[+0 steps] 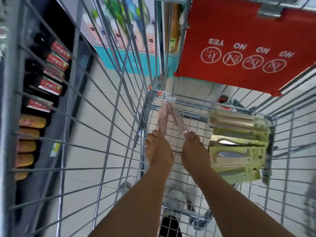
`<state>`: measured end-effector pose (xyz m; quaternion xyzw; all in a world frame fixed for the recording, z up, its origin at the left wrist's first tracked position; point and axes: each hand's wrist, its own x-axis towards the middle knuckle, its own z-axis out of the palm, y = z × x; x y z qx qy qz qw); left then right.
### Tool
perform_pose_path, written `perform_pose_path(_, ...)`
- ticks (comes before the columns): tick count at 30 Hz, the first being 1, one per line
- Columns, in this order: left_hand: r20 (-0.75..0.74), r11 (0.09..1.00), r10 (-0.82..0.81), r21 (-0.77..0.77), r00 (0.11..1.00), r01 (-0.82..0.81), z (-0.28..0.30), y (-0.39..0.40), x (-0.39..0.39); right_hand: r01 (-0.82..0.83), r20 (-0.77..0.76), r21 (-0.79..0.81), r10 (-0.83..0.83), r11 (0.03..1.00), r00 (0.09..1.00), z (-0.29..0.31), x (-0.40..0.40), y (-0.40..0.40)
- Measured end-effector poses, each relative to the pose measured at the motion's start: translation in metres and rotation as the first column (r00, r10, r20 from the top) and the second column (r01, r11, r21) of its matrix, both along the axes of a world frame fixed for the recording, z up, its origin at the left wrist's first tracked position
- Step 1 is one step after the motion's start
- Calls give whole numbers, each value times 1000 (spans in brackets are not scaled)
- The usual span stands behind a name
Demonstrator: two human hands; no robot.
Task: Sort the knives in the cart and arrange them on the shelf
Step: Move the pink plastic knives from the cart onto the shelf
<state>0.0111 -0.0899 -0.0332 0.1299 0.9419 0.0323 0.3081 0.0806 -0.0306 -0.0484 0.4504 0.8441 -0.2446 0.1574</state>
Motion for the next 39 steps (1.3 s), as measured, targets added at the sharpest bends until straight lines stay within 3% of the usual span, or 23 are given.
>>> perform_pose_path(6,63,1000,8,-6,998,-8,13,-13,3,74,-59,-73,-79,995,995,14,13,-9)
perform_pose_path(11,58,975,45,217,997,-57,55,-32,14,113,-165,-99,-129,989,978,43,29,-29)
perform_pose_path(14,78,933,93,342,993,-114,93,-42,21,205,-185,-159,-233,966,955,71,37,-41)
perform_pose_path(21,6,858,-15,513,1000,10,184,-88,45,211,-333,-81,-226,974,916,167,53,-91)
perform_pose_path(26,-52,781,-61,619,997,80,252,-141,60,333,-520,-69,-318,941,792,244,70,-137)
perform_pose_path(33,-182,654,11,745,983,130,339,-199,65,270,-650,27,-189,962,736,336,78,-180)
perform_pose_path(39,-366,562,227,806,902,186,406,-243,50,62,-718,86,19,994,696,407,55,-204)
